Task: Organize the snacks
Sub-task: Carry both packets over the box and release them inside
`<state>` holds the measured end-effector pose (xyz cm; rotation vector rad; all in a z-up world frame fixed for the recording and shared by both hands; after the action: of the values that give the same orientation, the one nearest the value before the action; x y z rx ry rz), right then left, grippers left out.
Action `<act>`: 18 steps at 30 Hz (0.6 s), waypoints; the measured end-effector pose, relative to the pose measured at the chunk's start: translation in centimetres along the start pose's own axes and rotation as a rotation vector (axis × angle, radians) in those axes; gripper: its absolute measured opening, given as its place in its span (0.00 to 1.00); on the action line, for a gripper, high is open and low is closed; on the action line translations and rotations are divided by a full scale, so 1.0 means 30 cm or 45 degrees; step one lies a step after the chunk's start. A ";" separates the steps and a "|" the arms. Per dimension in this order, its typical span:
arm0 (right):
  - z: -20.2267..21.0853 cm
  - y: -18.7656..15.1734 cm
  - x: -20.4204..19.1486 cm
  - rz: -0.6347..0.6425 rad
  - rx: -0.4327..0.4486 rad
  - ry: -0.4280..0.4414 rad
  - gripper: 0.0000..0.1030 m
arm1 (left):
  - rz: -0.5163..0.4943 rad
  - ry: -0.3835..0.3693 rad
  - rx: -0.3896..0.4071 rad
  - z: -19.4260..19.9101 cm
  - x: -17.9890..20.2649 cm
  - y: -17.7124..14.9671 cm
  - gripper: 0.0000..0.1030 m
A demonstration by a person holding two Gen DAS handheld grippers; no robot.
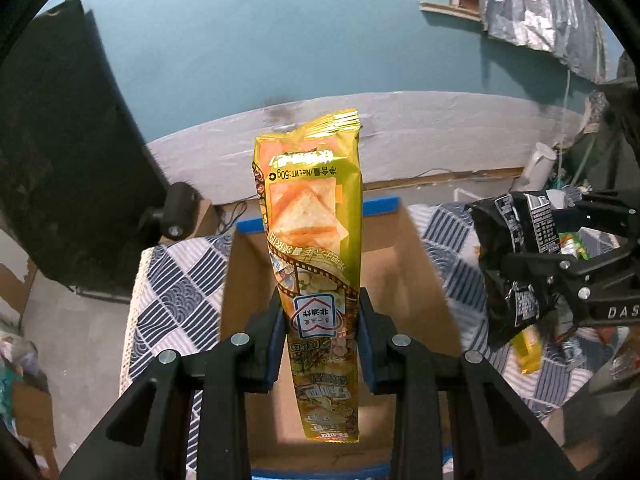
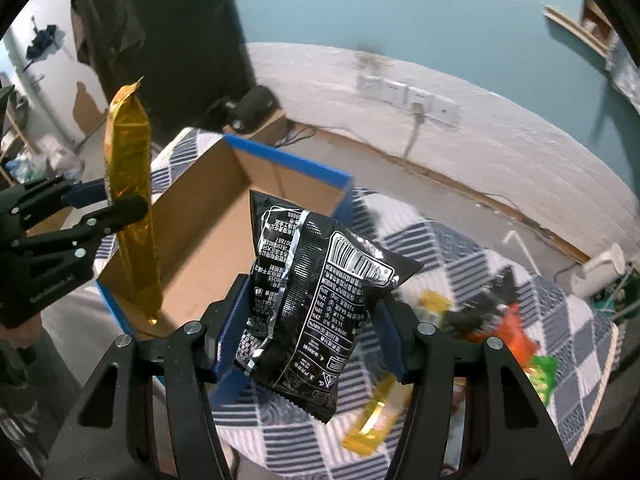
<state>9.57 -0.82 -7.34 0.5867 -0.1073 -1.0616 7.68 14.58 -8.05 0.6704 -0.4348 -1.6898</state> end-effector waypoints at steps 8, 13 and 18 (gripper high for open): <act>-0.117 0.017 -0.124 0.079 -0.074 0.020 0.57 | 0.018 0.030 -0.078 -0.081 -0.075 -0.077 0.31; -0.167 0.028 -0.169 0.102 -0.104 0.033 0.57 | 0.042 0.012 -0.120 -0.116 -0.095 -0.112 0.31; -0.214 0.030 -0.206 0.121 -0.143 0.049 0.58 | 0.039 -0.002 -0.147 -0.137 -0.098 -0.132 0.32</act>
<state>9.48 7.30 -11.11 0.4953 -0.0408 -0.9575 7.70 18.63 -13.06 0.5753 -0.3442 -1.6730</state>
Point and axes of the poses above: each gripper's, at about its wrist camera, not at the fingertips, and z roughly against the way its jaws point, x to its right, y to its top, the point moved 8 cm from there along -z, roughly the way its jaws point, and after that the axes turned 6 degrees about -z, right-handed, at the moved point
